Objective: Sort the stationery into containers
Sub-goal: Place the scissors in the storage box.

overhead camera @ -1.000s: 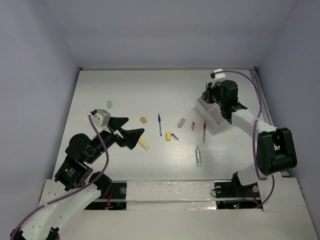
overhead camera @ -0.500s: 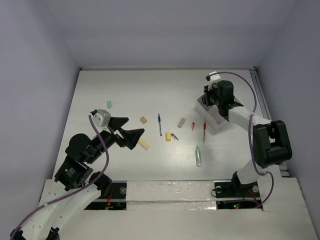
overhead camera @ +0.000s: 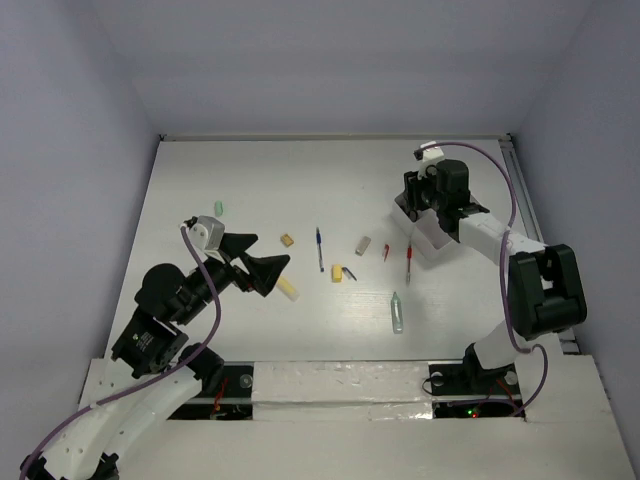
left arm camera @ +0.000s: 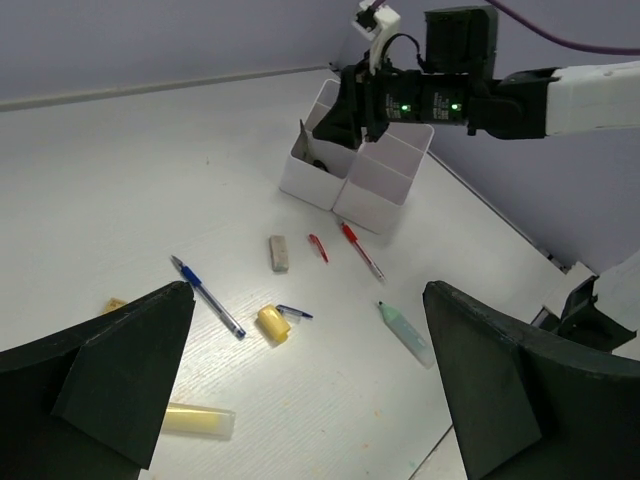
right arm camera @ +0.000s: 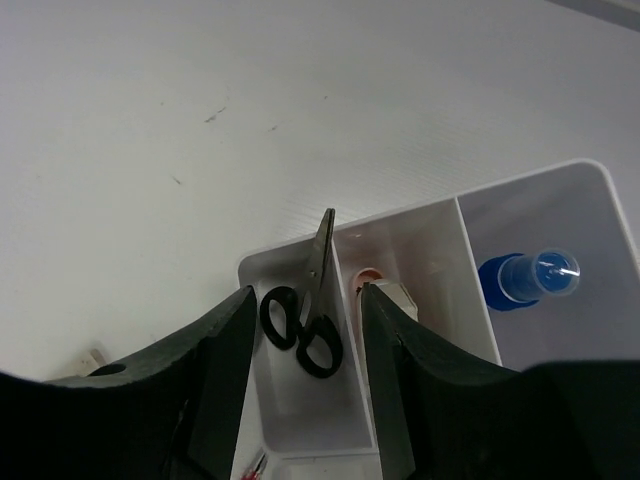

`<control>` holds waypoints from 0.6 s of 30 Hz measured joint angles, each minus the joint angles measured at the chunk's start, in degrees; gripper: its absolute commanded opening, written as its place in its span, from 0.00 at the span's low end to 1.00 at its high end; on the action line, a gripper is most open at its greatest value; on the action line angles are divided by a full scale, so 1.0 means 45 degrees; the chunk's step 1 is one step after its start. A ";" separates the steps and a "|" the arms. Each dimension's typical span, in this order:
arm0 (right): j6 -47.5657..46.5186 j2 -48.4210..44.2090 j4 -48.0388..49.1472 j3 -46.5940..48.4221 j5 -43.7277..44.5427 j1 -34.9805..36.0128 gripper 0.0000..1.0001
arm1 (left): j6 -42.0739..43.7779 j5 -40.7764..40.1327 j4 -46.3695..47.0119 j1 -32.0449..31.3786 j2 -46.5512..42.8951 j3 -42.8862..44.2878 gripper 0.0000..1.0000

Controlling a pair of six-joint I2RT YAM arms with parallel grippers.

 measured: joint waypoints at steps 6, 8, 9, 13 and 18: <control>0.1321 -0.1817 -0.0602 -0.0005 0.0321 0.0578 0.53 | -0.0068 -0.0593 -0.0121 0.0000 0.0738 0.0000 0.99; 0.1914 -0.2550 -0.0724 -0.0010 0.0724 0.1409 0.55 | -0.0102 -0.0782 -0.0194 0.0000 0.1025 0.0000 0.99; 0.2254 -0.2851 -0.0777 -0.0024 0.1005 0.2021 0.56 | -0.0107 -0.0869 -0.0253 0.0000 0.1151 0.0000 0.99; 0.4017 -0.3220 -0.1151 -0.0374 0.1943 0.4265 0.64 | -0.0126 -0.1205 -0.0534 0.0000 0.1394 0.0000 0.99; 0.5960 -0.2531 -0.2297 -0.1452 0.3317 0.5459 0.71 | -0.0165 -0.1598 -0.0709 0.0000 0.1506 0.0000 0.99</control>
